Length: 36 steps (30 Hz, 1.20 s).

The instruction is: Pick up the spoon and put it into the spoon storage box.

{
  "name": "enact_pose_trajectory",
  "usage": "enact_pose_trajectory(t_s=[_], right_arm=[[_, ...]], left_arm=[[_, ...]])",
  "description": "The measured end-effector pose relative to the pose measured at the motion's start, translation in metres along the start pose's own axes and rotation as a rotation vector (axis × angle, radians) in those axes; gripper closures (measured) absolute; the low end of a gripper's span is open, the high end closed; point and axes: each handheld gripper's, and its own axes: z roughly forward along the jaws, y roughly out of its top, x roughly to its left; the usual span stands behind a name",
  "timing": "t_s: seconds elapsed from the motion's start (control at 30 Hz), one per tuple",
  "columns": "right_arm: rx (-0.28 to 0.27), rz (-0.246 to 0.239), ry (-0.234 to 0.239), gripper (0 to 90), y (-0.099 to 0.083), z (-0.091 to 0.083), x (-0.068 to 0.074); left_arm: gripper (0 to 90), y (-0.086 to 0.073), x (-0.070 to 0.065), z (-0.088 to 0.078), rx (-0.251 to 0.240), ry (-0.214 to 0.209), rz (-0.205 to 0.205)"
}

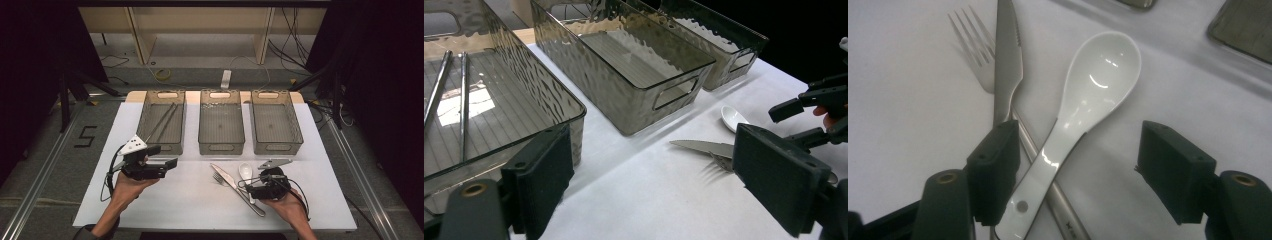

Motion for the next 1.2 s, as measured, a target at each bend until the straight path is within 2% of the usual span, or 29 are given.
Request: enact_pose_trajectory(t_s=[0.13, 0.47, 0.87, 1.07, 1.2], right_arm=[[0.023, -0.008, -0.007, 36.6, 0.002, 0.003, 0.002], [0.052, 0.011, -0.012, 46.9, 0.003, 0.010, 0.000], [0.113, 0.025, 0.009, 65.4, 0.004, 0.017, -0.003], [0.126, 0.006, -0.032, 72.4, 0.006, 0.018, 0.000], [0.127, 0.001, -0.041, 73.5, 0.005, 0.018, 0.000]], left_arm=[[15.9, -0.001, -0.003, -0.001, 0.001, 0.002, 0.015], [15.9, -0.002, -0.006, 0.001, 0.006, -0.003, 0.038], [16.0, -0.002, -0.007, 0.001, 0.006, -0.006, 0.047], [16.0, -0.002, -0.008, 0.002, 0.006, -0.008, 0.051], [16.0, -0.002, -0.008, 0.002, 0.008, -0.012, 0.045]])
